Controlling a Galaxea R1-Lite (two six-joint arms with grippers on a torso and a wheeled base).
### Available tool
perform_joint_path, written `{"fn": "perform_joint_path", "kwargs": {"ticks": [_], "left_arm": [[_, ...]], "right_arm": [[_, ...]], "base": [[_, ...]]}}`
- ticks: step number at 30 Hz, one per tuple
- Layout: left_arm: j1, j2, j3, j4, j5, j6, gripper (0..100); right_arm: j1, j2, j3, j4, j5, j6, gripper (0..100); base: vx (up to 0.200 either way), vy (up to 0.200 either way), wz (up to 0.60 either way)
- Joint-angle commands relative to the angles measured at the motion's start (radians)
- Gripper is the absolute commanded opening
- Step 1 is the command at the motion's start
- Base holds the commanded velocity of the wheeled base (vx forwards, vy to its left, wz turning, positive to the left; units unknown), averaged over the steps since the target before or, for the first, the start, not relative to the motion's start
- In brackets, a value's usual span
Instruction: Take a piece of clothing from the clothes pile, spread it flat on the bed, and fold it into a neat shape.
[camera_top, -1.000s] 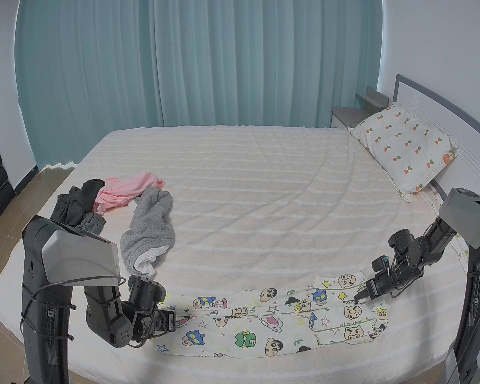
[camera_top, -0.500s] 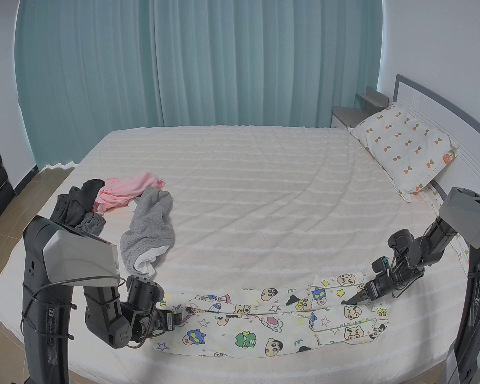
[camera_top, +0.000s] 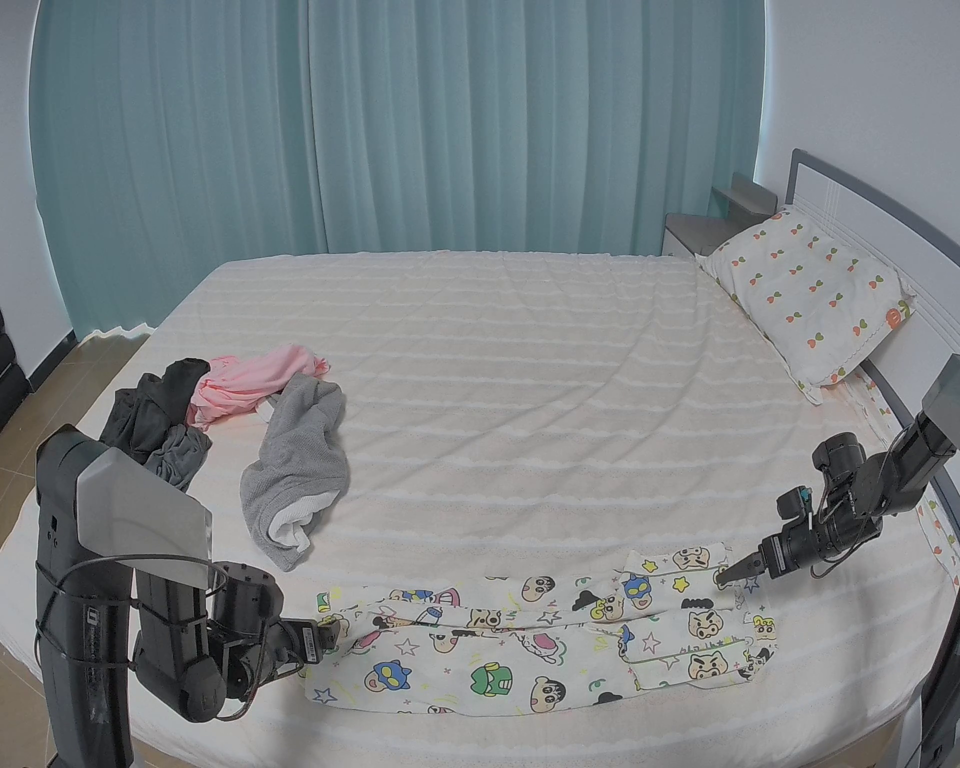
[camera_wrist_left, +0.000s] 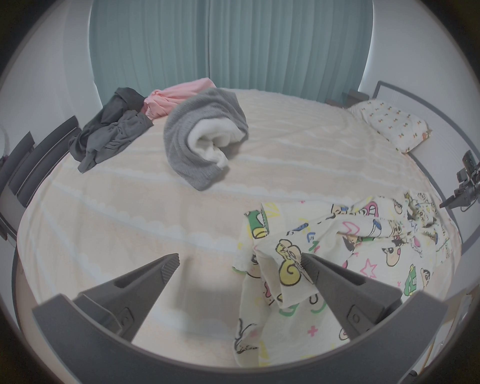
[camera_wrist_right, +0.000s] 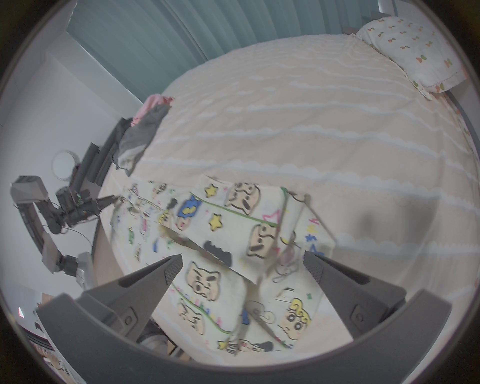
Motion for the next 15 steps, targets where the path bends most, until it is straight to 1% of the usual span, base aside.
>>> {"fn": "perform_joint_path", "kwargs": {"ticks": [1, 3, 4, 5, 6, 8, 10, 11, 15], "left_arm": [[0.047, -0.001, 0.082, -0.105, -0.014, -0.009, 100], [0.069, -0.013, 0.094, -0.115, -0.032, -0.034, 100], [0.069, -0.013, 0.094, -0.115, -0.032, -0.034, 100], [0.087, -0.050, 0.106, -0.115, -0.055, -0.082, 100], [0.092, -0.058, 0.109, -0.115, -0.062, -0.095, 100], [0.110, -0.101, 0.131, -0.115, -0.111, -0.181, 100], [0.115, -0.113, 0.137, -0.115, -0.131, -0.220, 100], [0.115, -0.119, 0.149, -0.115, -0.155, -0.292, 100], [0.116, -0.107, 0.140, -0.115, -0.160, -0.342, 100]], "right_arm": [[0.060, -0.018, -0.018, -0.004, 0.064, 0.058, 100], [0.094, 0.013, -0.030, -0.018, 0.069, 0.081, 100], [0.094, 0.013, -0.030, -0.018, 0.069, 0.081, 100], [0.126, 0.044, -0.043, -0.047, 0.070, 0.096, 100], [0.134, 0.051, -0.044, -0.053, 0.070, 0.099, 100], [0.171, 0.091, -0.056, -0.090, 0.069, 0.119, 100], [0.180, 0.100, -0.064, -0.095, 0.069, 0.135, 100], [0.187, 0.111, -0.089, -0.092, 0.069, 0.175, 100], [0.175, 0.137, -0.106, -0.088, 0.053, 0.214, 100]], "base": [[0.000, 0.000, 0.00], [0.000, 0.000, 0.00], [0.000, 0.000, 0.00], [0.000, 0.000, 0.00], [0.000, 0.000, 0.00], [0.000, 0.000, 0.00], [0.000, 0.000, 0.00], [0.000, 0.000, 0.00], [0.000, 0.000, 0.00]]}}
